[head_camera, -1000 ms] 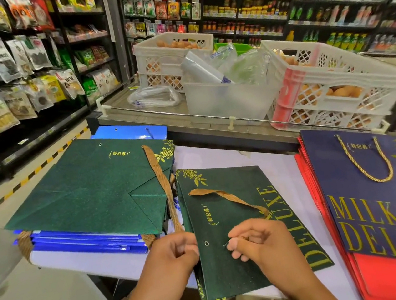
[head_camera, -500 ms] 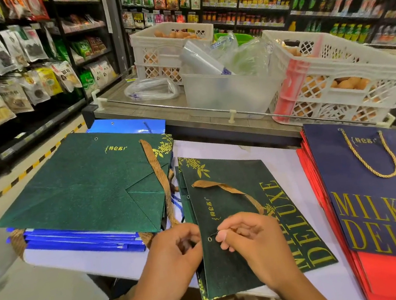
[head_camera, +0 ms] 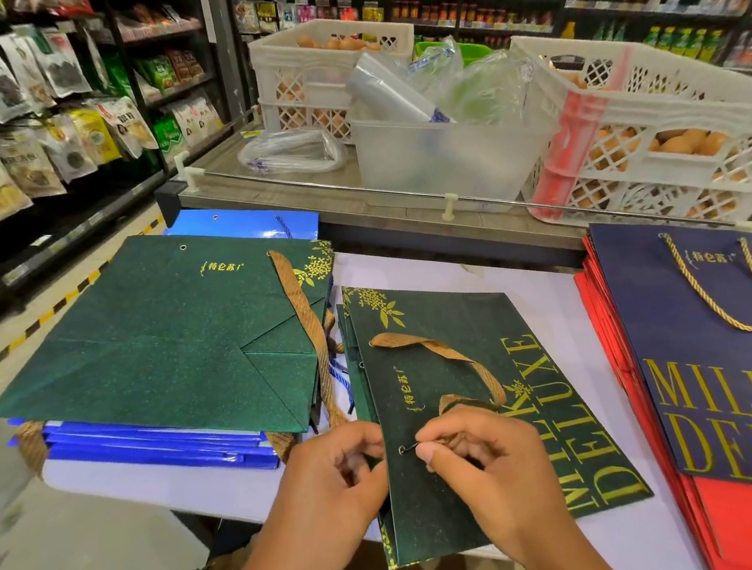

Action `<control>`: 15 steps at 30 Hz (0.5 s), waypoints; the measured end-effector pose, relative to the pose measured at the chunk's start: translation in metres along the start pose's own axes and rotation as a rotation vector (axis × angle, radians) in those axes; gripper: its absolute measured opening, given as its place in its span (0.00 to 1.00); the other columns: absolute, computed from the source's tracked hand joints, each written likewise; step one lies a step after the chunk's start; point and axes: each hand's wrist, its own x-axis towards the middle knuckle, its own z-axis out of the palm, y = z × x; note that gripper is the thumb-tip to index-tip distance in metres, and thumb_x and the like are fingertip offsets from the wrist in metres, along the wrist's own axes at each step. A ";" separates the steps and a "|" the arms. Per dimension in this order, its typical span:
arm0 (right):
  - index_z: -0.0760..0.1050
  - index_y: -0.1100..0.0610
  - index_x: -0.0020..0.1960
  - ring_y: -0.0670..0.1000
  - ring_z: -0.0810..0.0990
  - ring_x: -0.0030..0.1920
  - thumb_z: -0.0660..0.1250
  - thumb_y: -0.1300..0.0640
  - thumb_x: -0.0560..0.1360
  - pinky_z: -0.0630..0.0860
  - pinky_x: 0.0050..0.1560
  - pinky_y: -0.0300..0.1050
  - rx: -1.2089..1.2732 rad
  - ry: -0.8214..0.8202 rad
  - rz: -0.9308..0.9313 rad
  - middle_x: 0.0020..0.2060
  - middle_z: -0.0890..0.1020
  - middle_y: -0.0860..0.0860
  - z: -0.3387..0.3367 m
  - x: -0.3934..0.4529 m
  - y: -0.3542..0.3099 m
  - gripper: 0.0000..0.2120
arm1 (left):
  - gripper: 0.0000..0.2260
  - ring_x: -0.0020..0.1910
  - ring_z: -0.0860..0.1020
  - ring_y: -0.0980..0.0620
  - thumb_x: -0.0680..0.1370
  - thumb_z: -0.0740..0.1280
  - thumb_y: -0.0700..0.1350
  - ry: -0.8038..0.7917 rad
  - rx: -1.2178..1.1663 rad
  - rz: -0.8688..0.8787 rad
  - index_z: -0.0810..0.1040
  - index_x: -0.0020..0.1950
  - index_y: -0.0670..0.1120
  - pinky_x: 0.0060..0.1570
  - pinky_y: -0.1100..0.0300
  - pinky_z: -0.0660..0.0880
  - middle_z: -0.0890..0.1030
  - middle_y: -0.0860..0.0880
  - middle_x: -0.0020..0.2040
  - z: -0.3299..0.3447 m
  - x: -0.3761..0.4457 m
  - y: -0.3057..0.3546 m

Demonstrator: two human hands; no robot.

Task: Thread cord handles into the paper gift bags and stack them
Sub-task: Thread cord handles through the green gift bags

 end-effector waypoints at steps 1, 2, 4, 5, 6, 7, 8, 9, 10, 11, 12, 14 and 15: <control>0.86 0.44 0.43 0.47 0.85 0.43 0.78 0.63 0.73 0.79 0.44 0.35 -0.002 0.015 -0.003 0.39 0.86 0.43 0.000 0.000 0.000 0.13 | 0.01 0.32 0.70 0.54 0.80 0.73 0.46 0.001 0.007 0.000 0.83 0.49 0.52 0.37 0.57 0.69 0.75 0.49 0.33 0.000 0.000 -0.001; 0.86 0.44 0.43 0.46 0.85 0.43 0.78 0.63 0.73 0.78 0.43 0.34 -0.015 0.020 -0.005 0.40 0.86 0.42 0.000 0.000 0.001 0.13 | 0.01 0.32 0.70 0.54 0.80 0.73 0.46 0.001 0.009 0.002 0.84 0.49 0.52 0.37 0.57 0.69 0.75 0.49 0.33 0.000 0.000 -0.001; 0.86 0.45 0.42 0.45 0.84 0.45 0.78 0.62 0.73 0.76 0.44 0.32 -0.083 0.007 -0.035 0.41 0.85 0.40 0.003 0.000 0.002 0.12 | 0.01 0.32 0.71 0.54 0.80 0.73 0.47 0.001 0.005 0.015 0.84 0.50 0.52 0.37 0.56 0.70 0.75 0.49 0.32 0.000 0.000 -0.001; 0.86 0.45 0.43 0.45 0.83 0.45 0.78 0.62 0.73 0.75 0.44 0.32 -0.122 0.007 -0.071 0.41 0.85 0.40 0.004 -0.001 0.004 0.11 | 0.01 0.32 0.71 0.54 0.80 0.73 0.48 0.004 0.009 0.026 0.84 0.49 0.52 0.37 0.56 0.69 0.75 0.49 0.32 0.000 0.000 -0.001; 0.85 0.46 0.43 0.45 0.83 0.44 0.78 0.62 0.73 0.75 0.44 0.32 -0.158 0.014 -0.118 0.41 0.84 0.40 0.006 -0.002 0.006 0.11 | 0.02 0.32 0.70 0.53 0.80 0.73 0.48 0.006 0.018 0.038 0.83 0.49 0.51 0.37 0.56 0.69 0.75 0.47 0.32 0.000 0.000 -0.001; 0.85 0.46 0.44 0.45 0.82 0.44 0.78 0.62 0.73 0.75 0.44 0.34 -0.193 0.024 -0.173 0.42 0.84 0.40 0.007 -0.003 0.008 0.10 | 0.03 0.32 0.70 0.53 0.80 0.73 0.49 0.007 0.026 0.047 0.83 0.49 0.50 0.37 0.55 0.69 0.74 0.45 0.32 0.000 0.000 -0.001; 0.85 0.47 0.46 0.45 0.82 0.45 0.77 0.62 0.74 0.76 0.45 0.36 -0.228 0.027 -0.230 0.43 0.83 0.39 0.008 -0.004 0.010 0.10 | 0.04 0.31 0.70 0.52 0.80 0.73 0.49 0.007 0.026 0.053 0.83 0.49 0.50 0.37 0.55 0.68 0.74 0.44 0.32 0.000 -0.001 0.000; 0.85 0.47 0.47 0.43 0.82 0.46 0.76 0.60 0.76 0.77 0.47 0.37 -0.262 0.017 -0.282 0.44 0.83 0.38 0.009 -0.005 0.012 0.08 | 0.05 0.31 0.70 0.51 0.79 0.73 0.50 0.008 0.020 0.054 0.83 0.50 0.50 0.37 0.55 0.68 0.74 0.43 0.32 0.000 -0.001 0.000; 0.85 0.48 0.49 0.42 0.82 0.48 0.74 0.59 0.77 0.77 0.49 0.36 -0.288 -0.001 -0.323 0.46 0.82 0.38 0.009 -0.006 0.013 0.05 | 0.06 0.31 0.70 0.51 0.79 0.73 0.52 0.006 0.010 0.051 0.84 0.51 0.51 0.37 0.55 0.68 0.74 0.44 0.32 0.000 -0.001 0.001; 0.85 0.49 0.50 0.41 0.81 0.50 0.72 0.57 0.79 0.76 0.51 0.35 -0.305 -0.017 -0.347 0.48 0.81 0.37 0.010 -0.006 0.013 0.05 | 0.07 0.31 0.71 0.51 0.78 0.73 0.54 0.001 -0.002 0.045 0.84 0.51 0.52 0.37 0.55 0.69 0.74 0.45 0.31 0.000 -0.001 0.003; 0.85 0.49 0.51 0.40 0.81 0.51 0.70 0.55 0.80 0.75 0.51 0.35 -0.312 -0.029 -0.358 0.48 0.81 0.37 0.011 -0.007 0.013 0.05 | 0.09 0.31 0.71 0.51 0.77 0.72 0.57 -0.003 -0.014 0.039 0.84 0.51 0.54 0.37 0.54 0.69 0.75 0.46 0.31 0.000 -0.001 0.004; 0.85 0.48 0.52 0.41 0.80 0.51 0.68 0.54 0.81 0.75 0.51 0.35 -0.310 -0.045 -0.352 0.49 0.80 0.37 0.011 -0.006 0.012 0.07 | 0.11 0.32 0.72 0.51 0.74 0.71 0.59 0.002 -0.020 0.029 0.85 0.51 0.55 0.37 0.53 0.70 0.76 0.45 0.32 0.000 -0.001 0.007; 0.85 0.48 0.53 0.41 0.80 0.51 0.68 0.54 0.81 0.75 0.50 0.35 -0.307 -0.048 -0.345 0.49 0.80 0.37 0.010 -0.005 0.012 0.07 | 0.10 0.32 0.72 0.51 0.74 0.72 0.59 0.015 -0.012 0.026 0.85 0.50 0.55 0.37 0.53 0.70 0.76 0.44 0.33 0.000 -0.001 0.007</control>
